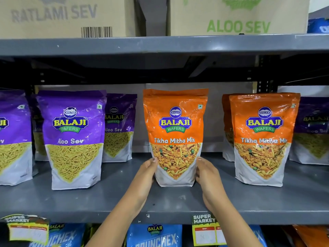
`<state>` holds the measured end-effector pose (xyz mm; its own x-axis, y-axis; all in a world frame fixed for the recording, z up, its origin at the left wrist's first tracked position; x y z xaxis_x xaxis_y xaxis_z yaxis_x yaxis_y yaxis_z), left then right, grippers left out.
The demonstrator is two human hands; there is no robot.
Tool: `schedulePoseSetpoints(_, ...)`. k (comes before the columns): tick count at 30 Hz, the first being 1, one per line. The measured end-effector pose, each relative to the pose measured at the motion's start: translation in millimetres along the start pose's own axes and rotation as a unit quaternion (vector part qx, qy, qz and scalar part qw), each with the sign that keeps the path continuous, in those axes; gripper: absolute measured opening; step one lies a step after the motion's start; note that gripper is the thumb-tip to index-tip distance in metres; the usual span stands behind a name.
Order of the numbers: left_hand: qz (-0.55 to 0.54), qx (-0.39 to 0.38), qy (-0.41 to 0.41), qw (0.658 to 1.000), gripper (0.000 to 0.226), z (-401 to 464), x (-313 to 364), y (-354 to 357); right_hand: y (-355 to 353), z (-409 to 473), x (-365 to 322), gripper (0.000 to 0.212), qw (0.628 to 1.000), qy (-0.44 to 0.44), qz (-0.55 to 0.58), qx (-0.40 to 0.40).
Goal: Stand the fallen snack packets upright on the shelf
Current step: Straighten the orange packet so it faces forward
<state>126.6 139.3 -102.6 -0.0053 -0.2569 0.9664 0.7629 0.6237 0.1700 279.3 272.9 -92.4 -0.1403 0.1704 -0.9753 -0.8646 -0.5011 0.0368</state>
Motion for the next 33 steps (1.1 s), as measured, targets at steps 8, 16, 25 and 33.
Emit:
schedulePoseSetpoints(8, -0.083, 0.114, 0.189, 0.972, 0.024, -51, 52, -47, 22, -50, -48, 0.017, 0.96, -0.211, 0.066, 0.175)
schedulePoseSetpoints(16, -0.151, 0.348, 0.343, 0.859, 0.038, -61, 76, -167, 178, -78, -26, 0.02, 0.984, -0.113, -0.028, -0.134)
schedulePoseSetpoints(25, -0.145, 0.285, 0.155, 0.935, 0.046, -26, 47, -222, 255, -78, -16, 0.05, 0.954, -0.107, -0.083, -0.266)
schedulePoseSetpoints(33, -0.044, 0.159, 0.096, 0.982, 0.073, -16, 34, -222, 238, -71, -8, 0.028, 0.99, -0.049, -0.015, -0.134)
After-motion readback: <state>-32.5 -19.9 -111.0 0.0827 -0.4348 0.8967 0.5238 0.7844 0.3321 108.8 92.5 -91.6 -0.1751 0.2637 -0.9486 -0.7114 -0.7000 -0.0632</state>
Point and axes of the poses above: each hand's wrist, its own z-axis towards the middle knuckle, its own y-axis out of the palm, x = y × z, the point moved 2 cm from there along z, towards the middle knuckle, and after that the axes turned 7 degrees about -z, right-handed, at the moved point
